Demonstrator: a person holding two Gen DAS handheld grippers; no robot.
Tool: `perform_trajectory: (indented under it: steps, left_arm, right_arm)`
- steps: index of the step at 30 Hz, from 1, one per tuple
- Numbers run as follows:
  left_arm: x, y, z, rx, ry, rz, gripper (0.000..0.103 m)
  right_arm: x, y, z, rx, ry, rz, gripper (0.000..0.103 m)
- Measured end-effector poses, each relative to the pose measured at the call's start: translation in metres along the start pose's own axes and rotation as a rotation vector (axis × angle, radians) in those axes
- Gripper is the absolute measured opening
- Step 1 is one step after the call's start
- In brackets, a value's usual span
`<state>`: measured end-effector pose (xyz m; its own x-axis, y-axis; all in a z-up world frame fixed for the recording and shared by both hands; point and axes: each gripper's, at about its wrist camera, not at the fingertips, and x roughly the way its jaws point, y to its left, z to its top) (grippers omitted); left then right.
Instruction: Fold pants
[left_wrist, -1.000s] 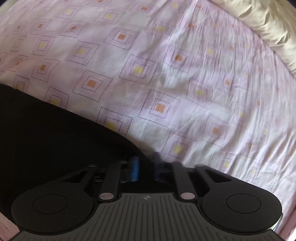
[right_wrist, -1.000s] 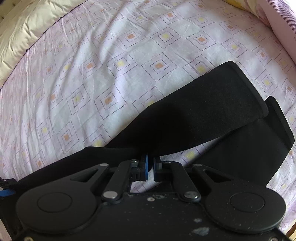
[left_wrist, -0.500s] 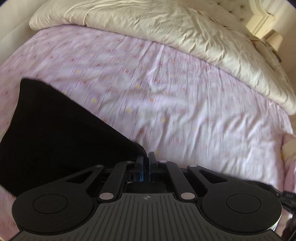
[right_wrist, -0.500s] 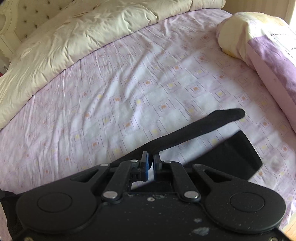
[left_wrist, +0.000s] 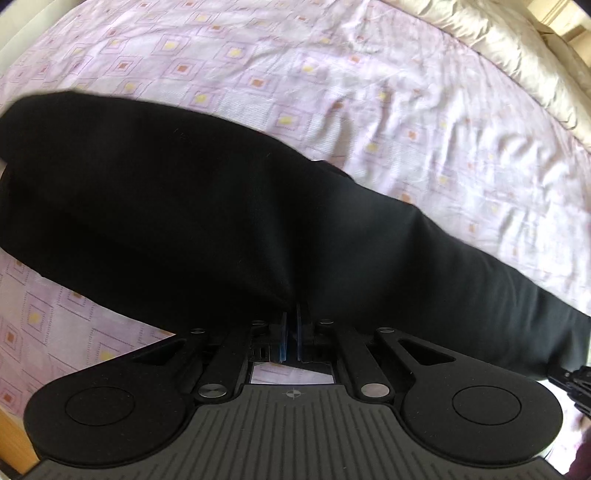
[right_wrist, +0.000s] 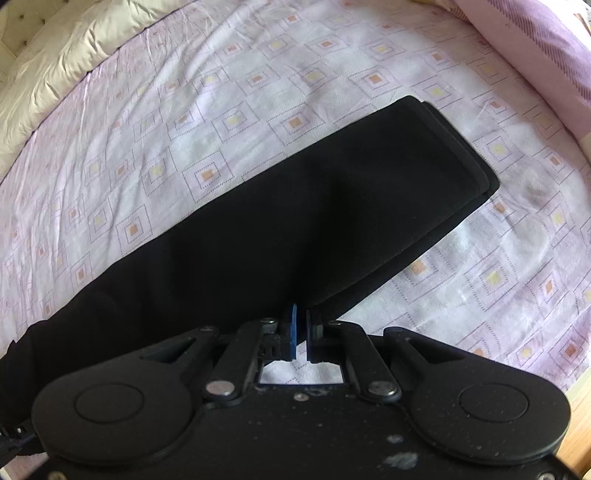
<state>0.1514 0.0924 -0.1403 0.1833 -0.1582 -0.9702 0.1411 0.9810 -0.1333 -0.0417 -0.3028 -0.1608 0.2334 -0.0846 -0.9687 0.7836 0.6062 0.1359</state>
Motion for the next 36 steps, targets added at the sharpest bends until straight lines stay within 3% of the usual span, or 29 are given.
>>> perform_trajectory:
  steps: [4,9,15,19,23,29,36]
  left_arm:
    - [0.006,-0.011,-0.008,0.033,0.019,0.014,0.005]
    - [0.019,-0.009,-0.012,-0.041,0.031,0.035,0.005]
    - [0.025,-0.009,-0.016,-0.047,0.025,0.044,0.010]
    - [0.007,-0.002,-0.036,-0.097,0.001,0.033,0.011]
    - [-0.014,-0.006,-0.048,-0.083,-0.051,0.040,0.012]
    - [-0.035,-0.021,-0.065,-0.022,-0.091,0.140,0.012]
    - [-0.063,-0.012,-0.065,-0.038,-0.137,0.176,0.012]
  right_arm:
    - [-0.007,-0.016,-0.006,0.004,-0.029,-0.018,0.005]
    - [-0.004,-0.023,-0.001,-0.023,-0.011,0.013,0.005]
    - [0.002,-0.023,0.002,-0.085,0.015,0.012,0.005]
    - [0.009,-0.026,0.005,-0.100,0.041,-0.002,0.006]
    - [0.015,-0.022,0.006,-0.148,0.065,-0.012,0.007]
    - [0.019,-0.019,0.008,-0.186,0.085,-0.011,0.007]
    - [0.020,-0.028,0.010,-0.202,0.090,0.037,0.007]
